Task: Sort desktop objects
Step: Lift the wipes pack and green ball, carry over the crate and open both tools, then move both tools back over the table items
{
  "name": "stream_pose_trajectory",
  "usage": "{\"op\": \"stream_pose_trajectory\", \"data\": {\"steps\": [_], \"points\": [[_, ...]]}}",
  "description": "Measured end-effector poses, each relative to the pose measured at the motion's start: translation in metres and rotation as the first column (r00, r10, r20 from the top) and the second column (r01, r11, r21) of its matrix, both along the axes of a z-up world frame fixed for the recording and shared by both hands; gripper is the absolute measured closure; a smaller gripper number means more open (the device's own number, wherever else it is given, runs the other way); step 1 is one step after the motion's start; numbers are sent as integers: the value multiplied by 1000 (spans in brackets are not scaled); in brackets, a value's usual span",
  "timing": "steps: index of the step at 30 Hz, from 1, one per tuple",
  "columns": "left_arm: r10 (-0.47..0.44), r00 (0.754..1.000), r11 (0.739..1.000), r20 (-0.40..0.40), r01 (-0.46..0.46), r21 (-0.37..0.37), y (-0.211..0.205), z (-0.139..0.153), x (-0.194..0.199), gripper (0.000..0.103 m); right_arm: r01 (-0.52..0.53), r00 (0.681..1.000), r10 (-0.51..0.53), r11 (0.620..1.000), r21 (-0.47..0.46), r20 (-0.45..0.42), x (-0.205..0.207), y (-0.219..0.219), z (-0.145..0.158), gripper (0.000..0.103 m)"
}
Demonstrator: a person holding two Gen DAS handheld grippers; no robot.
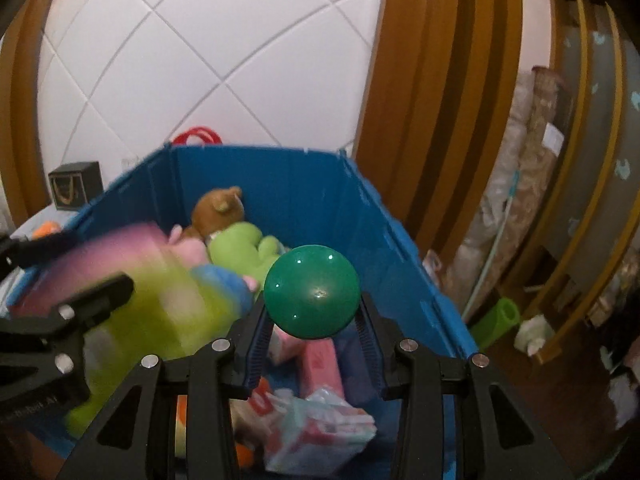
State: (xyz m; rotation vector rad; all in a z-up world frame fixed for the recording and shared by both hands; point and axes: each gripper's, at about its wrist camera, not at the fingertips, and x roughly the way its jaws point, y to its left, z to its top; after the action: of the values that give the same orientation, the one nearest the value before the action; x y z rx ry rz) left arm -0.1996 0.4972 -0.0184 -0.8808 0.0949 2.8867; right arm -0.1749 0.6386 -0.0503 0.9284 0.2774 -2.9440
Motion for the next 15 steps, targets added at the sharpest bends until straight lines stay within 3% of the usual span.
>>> {"op": "stream_pose_trajectory", "data": {"steps": [4, 6, 8, 10, 15], "points": [[21, 999, 1000, 38, -20, -10, 1, -4, -5, 26, -13, 1000, 13, 1000, -5, 15, -4, 7, -7, 59], [28, 999, 999, 45, -26, -26, 3, -5, -5, 25, -16, 1000, 17, 1000, -15, 13, -5, 10, -7, 45], [31, 998, 999, 51, -29, -38, 4, -7, -5, 24, -23, 1000, 23, 999, -26, 9, -4, 11, -7, 15], [40, 997, 998, 59, -37, -52, 5, -10, -6, 24, -33, 999, 33, 999, -19, 3, -1, 9, -5, 4], [33, 998, 999, 58, -30, -45, 2, -10, 0, 24, -37, 999, 37, 999, -7, 8, 9, 11, -4, 1]]}}
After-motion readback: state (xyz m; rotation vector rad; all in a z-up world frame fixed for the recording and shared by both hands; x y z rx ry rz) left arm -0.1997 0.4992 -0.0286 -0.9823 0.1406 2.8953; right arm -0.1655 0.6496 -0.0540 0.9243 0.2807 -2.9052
